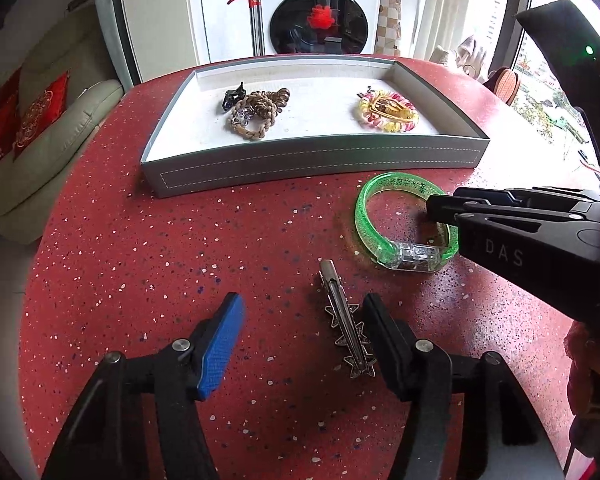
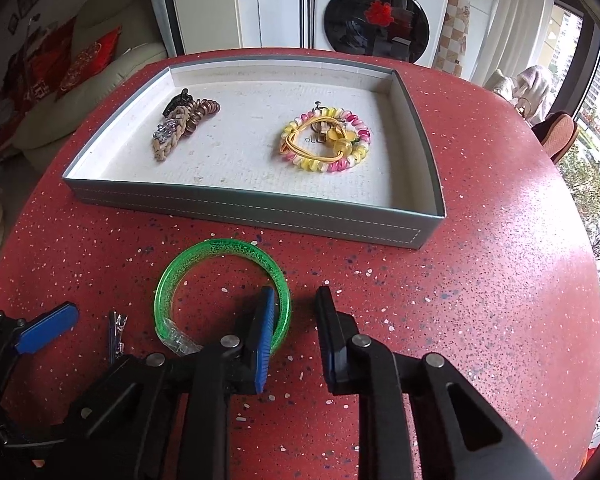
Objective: Organize jewelry
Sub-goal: 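Close the left tool on the hair clip while the right tool closes on the green bangle, then carry the hair clip with the left tool while the right tool carries the green bangle over the tray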
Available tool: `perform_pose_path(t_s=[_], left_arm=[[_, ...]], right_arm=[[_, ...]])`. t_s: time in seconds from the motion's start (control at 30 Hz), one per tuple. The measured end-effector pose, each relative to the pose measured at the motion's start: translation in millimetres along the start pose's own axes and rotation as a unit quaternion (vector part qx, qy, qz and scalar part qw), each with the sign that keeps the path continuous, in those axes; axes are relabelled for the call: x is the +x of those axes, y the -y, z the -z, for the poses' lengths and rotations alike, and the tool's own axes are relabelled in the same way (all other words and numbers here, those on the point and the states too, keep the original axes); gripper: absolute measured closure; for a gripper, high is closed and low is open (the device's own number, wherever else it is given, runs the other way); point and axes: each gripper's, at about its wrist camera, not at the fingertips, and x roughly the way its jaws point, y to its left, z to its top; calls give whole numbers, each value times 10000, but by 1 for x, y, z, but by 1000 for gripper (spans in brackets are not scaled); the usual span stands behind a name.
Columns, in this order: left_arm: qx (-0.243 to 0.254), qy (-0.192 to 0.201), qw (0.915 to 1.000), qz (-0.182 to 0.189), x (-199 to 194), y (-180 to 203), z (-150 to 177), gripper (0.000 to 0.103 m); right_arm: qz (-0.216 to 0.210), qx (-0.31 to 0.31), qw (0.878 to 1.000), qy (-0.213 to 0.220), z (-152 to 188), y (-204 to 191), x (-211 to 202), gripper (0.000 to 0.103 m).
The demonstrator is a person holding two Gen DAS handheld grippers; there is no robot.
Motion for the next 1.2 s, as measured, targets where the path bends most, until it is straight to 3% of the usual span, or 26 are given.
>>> perform_pose_path(t_s=[0.07,0.27,0.33,0.43,1.2], left_arm=[[1,-4,10000,17,0,-1,0,25],[65,7,10000,42,-1,0,0,37],[83,43,9999,71,-2,0,0,56],[132,61,9998,133,-3,0,0,67],[-62,165,9989,435,-9,-18,2,67]], right_arm=[[-6,-7,10000,7,0,0,0,95],[-18,38,10000,57,2,1,-1,95],[-22,46,10000,66,3,1,-1,95],[-19,61,10000,76,2,1,-1,95],[-218,388,9990,106,9,14,-5,95]])
